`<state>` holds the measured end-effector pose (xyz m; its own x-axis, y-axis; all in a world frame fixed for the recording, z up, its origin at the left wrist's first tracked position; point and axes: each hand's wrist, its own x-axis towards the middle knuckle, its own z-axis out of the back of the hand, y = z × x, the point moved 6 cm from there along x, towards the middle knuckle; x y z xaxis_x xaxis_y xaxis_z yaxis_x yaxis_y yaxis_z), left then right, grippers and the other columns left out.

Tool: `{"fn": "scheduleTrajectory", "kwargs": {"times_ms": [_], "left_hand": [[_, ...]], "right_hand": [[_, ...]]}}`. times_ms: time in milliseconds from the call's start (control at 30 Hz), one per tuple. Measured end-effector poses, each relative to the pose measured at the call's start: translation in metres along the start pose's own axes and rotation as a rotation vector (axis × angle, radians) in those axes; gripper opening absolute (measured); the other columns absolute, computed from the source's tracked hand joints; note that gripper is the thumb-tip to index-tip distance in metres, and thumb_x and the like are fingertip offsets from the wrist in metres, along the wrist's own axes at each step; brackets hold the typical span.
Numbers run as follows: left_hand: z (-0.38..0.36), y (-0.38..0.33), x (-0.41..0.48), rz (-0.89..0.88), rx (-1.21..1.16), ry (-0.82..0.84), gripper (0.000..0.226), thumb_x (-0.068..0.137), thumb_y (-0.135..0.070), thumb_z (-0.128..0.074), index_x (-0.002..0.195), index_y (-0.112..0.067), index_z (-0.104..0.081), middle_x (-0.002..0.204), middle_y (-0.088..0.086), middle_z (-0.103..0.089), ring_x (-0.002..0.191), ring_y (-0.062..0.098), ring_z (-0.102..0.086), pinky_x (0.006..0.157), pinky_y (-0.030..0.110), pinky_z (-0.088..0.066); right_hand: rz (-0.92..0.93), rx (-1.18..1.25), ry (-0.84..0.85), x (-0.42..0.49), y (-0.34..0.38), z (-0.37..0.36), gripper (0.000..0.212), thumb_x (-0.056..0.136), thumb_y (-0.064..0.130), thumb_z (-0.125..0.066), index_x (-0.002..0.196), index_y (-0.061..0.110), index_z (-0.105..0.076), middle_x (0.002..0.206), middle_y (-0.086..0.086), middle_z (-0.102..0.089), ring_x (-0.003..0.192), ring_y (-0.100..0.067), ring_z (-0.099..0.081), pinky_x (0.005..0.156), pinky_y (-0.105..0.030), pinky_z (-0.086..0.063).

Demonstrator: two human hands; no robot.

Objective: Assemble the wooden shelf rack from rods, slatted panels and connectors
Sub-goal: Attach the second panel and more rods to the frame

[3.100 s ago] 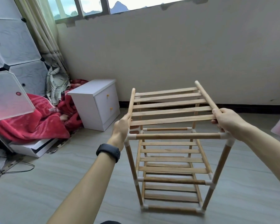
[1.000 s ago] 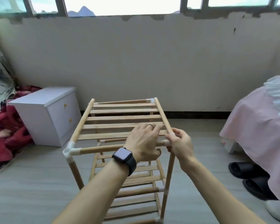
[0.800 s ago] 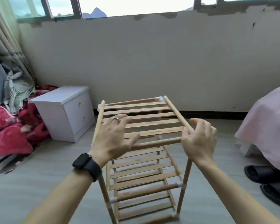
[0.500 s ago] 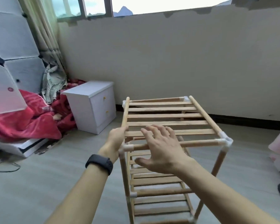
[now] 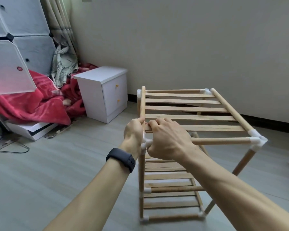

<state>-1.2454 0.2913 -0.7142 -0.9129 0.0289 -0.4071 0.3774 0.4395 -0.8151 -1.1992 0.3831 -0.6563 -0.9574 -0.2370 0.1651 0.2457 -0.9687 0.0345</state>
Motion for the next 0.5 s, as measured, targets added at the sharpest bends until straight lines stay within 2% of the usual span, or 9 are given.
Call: {"fn": "scheduleTrajectory", "kwargs": {"times_ms": [67, 133, 200, 233, 300, 333, 367, 433, 500], "left_hand": [[0.002, 0.003, 0.003, -0.018, -0.004, -0.021, 0.036, 0.092, -0.031, -0.059, 0.109, 0.0, -0.068, 0.111, 0.015, -0.066, 0.107, 0.029, -0.062, 0.085, 0.042, -0.058], [0.003, 0.001, 0.0, -0.055, 0.017, -0.052, 0.04, 0.079, -0.033, -0.061, 0.103, -0.003, -0.071, 0.118, 0.019, -0.068, 0.113, 0.036, -0.065, 0.1, 0.055, -0.053], [0.004, 0.0, -0.001, -0.084, 0.066, -0.084, 0.039, 0.07, -0.036, -0.059, 0.092, -0.006, -0.072, 0.108, 0.018, -0.07, 0.105, 0.036, -0.067, 0.099, 0.06, -0.052], [0.006, 0.0, -0.003, -0.093, 0.096, -0.115, 0.036, 0.068, -0.037, -0.057, 0.085, -0.008, -0.071, 0.097, 0.015, -0.069, 0.094, 0.034, -0.067, 0.096, 0.06, -0.053], [0.01, -0.002, -0.009, -0.106, 0.17, -0.194, 0.037, 0.069, -0.045, -0.052, 0.079, -0.013, -0.07, 0.079, 0.009, -0.064, 0.07, 0.031, -0.062, 0.075, 0.051, -0.06], [0.011, -0.003, -0.014, -0.112, 0.213, -0.217, 0.041, 0.07, -0.049, -0.048, 0.079, -0.015, -0.069, 0.075, 0.007, -0.062, 0.062, 0.028, -0.057, 0.062, 0.042, -0.056], [0.011, -0.003, -0.018, -0.116, 0.257, -0.226, 0.045, 0.072, -0.053, -0.044, 0.08, -0.016, -0.068, 0.073, 0.005, -0.06, 0.059, 0.026, -0.055, 0.057, 0.036, -0.051], [0.011, -0.002, -0.022, -0.119, 0.301, -0.223, 0.051, 0.075, -0.058, -0.041, 0.083, -0.015, -0.067, 0.073, 0.004, -0.058, 0.06, 0.026, -0.056, 0.057, 0.037, -0.056], [0.01, -0.003, -0.024, -0.139, 0.366, -0.228, 0.054, 0.079, -0.061, -0.041, 0.085, -0.014, -0.068, 0.071, 0.004, -0.057, 0.057, 0.025, -0.056, 0.065, 0.04, -0.059]], "right_hand": [[0.009, -0.007, 0.004, 0.0, -0.002, 0.0, 0.076, 0.071, 0.057, -0.045, 0.136, 0.018, -0.05, 0.13, -0.004, -0.058, 0.122, -0.026, -0.052, 0.102, -0.039, -0.044], [0.02, -0.008, 0.001, -0.001, -0.003, 0.001, 0.071, 0.073, 0.053, -0.051, 0.136, 0.019, -0.051, 0.128, -0.004, -0.059, 0.121, -0.026, -0.053, 0.103, -0.038, -0.042], [0.024, -0.006, 0.009, -0.005, -0.003, 0.0, 0.07, 0.071, 0.051, -0.049, 0.134, 0.019, -0.051, 0.125, -0.004, -0.06, 0.117, -0.026, -0.054, 0.101, -0.038, -0.042], [0.032, -0.01, 0.007, -0.006, -0.002, 0.001, 0.069, 0.07, 0.051, -0.048, 0.132, 0.019, -0.052, 0.123, -0.004, -0.061, 0.115, -0.026, -0.055, 0.1, -0.038, -0.042], [0.041, -0.018, -0.003, -0.007, -0.002, 0.001, 0.062, 0.07, 0.05, -0.048, 0.124, 0.019, -0.054, 0.117, -0.003, -0.063, 0.108, -0.026, -0.057, 0.097, -0.038, -0.043], [0.038, -0.017, -0.008, -0.007, -0.001, 0.002, 0.058, 0.07, 0.049, -0.047, 0.12, 0.02, -0.055, 0.114, -0.003, -0.063, 0.105, -0.025, -0.058, 0.096, -0.038, -0.044], [0.035, -0.011, -0.012, -0.009, -0.001, 0.002, 0.056, 0.07, 0.049, -0.046, 0.117, 0.02, -0.055, 0.111, -0.002, -0.063, 0.102, -0.025, -0.058, 0.095, -0.038, -0.045], [0.036, -0.01, -0.013, -0.011, -0.001, 0.001, 0.055, 0.069, 0.049, -0.044, 0.114, 0.02, -0.056, 0.108, -0.002, -0.063, 0.098, -0.024, -0.058, 0.094, -0.038, -0.045], [0.036, -0.017, -0.006, -0.011, -0.001, -0.001, 0.053, 0.072, 0.051, -0.047, 0.114, 0.02, -0.056, 0.108, -0.002, -0.063, 0.099, -0.024, -0.058, 0.094, -0.038, -0.045]]}}
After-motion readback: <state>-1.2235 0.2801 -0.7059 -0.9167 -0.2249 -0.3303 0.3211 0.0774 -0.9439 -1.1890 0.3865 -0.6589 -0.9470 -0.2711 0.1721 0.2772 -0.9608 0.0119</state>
